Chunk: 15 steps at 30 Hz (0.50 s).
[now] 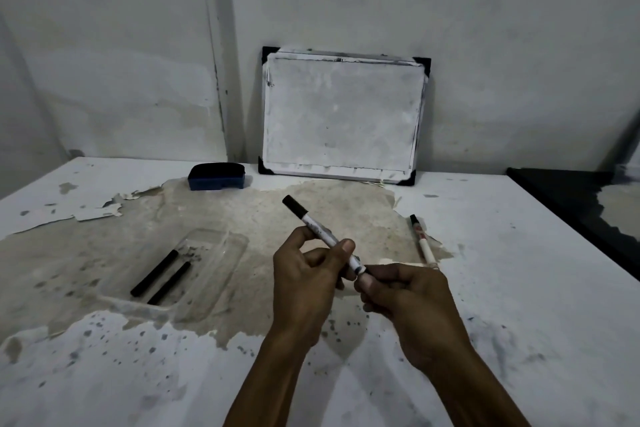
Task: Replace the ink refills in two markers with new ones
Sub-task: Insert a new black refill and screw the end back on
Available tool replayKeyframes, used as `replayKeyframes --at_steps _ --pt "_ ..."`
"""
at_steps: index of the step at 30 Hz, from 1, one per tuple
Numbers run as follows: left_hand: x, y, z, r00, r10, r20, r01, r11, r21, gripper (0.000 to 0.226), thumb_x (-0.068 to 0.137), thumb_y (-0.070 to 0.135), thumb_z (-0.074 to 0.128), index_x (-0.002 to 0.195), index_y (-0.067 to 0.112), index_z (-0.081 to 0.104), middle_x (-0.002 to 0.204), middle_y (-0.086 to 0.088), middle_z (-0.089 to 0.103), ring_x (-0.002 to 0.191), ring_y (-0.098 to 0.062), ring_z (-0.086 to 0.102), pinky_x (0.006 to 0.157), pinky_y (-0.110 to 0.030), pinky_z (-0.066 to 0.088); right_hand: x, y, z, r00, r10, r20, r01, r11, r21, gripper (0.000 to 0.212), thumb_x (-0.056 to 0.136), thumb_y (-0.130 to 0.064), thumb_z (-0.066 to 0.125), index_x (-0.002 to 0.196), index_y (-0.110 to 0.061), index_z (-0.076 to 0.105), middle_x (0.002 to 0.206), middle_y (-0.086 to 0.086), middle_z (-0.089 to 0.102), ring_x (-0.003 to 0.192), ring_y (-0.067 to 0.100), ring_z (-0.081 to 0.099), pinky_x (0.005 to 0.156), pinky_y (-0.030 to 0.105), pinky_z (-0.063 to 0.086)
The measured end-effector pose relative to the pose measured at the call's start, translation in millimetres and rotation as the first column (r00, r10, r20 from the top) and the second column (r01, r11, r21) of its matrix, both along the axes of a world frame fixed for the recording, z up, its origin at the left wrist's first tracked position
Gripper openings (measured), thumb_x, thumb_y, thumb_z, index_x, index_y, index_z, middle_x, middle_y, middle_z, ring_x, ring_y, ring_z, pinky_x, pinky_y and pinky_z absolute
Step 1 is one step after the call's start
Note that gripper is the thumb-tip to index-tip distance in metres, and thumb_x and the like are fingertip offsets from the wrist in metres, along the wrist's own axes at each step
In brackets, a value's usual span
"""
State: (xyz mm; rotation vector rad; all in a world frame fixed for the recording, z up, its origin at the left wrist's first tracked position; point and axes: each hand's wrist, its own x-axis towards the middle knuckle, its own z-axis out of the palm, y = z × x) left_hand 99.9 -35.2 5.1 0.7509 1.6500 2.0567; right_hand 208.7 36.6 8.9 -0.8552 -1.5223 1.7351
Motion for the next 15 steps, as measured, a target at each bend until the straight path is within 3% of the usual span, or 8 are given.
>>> replayKeyframes --at_steps 3,6,9,12,15 --pt "0.1 5.3 2.5 0.999 -0.032 -0.044 0.032 0.999 -0.001 0.024 0.085 0.014 0.075 0.106 0.014 0.063 0.07 -0.009 0.078 0.056 -0.015 0.069 0.055 -0.025 0.052 2.5 3.7 -0.8 0.99 0.066 -0.123 -0.105 0.935 -0.338 0.011 0.079 0.011 0.062 0.079 0.007 0.073 0.063 0.016 0.07 0.051 0.019 0.061 0.051 0.026 0.055" --pt "-2.4 11.8 4.2 0.993 -0.066 -0.096 0.063 0.997 -0.036 0.031 0.084 0.014 0.077 0.113 0.012 0.064 0.065 -0.009 0.076 0.049 -0.011 0.064 0.052 -0.023 0.05 5.0 6.5 -1.8 0.983 0.093 -0.155 -0.152 0.891 -0.427 0.011 0.078 0.01 0.061 0.078 0.008 0.072 0.065 0.018 0.07 0.05 0.018 0.062 0.05 0.025 0.056" --pt "-4.6 19.4 4.4 0.987 -0.086 -0.133 0.071 0.991 -0.109 0.04 0.082 0.018 0.079 0.117 0.016 0.061 0.061 -0.007 0.074 0.045 -0.008 0.061 0.051 -0.02 0.049 12.5 13.8 0.9 0.992 0.123 -0.005 -0.12 0.961 -0.247 0.008 0.077 0.002 0.07 0.082 0.0 0.075 0.075 0.017 0.075 0.063 0.023 0.067 0.054 0.028 0.056" --pt "-9.9 31.7 2.0 0.985 -0.101 -0.142 0.072 0.978 -0.197 0.055 0.081 0.024 0.08 0.128 0.02 0.053 0.067 -0.01 0.074 0.046 -0.004 0.06 0.05 -0.018 0.048 22.6 27.0 7.9 0.966 0.141 0.217 -0.137 0.99 -0.035 0.02 0.075 -0.017 0.077 0.095 -0.016 0.074 0.083 0.008 0.078 0.076 0.025 0.072 0.059 0.031 0.055" --pt "-17.8 49.8 -1.2 0.972 -0.125 -0.198 0.058 0.948 -0.312 0.059 0.083 0.031 0.078 0.134 0.017 0.053 0.076 -0.011 0.074 0.05 -0.005 0.06 0.052 -0.018 0.045 30.8 49.9 6.0 0.939 -0.053 0.339 -0.016 0.98 0.197 0.023 0.077 -0.026 0.077 0.098 -0.019 0.072 0.077 0.004 0.077 0.071 0.022 0.073 0.052 0.027 0.053"
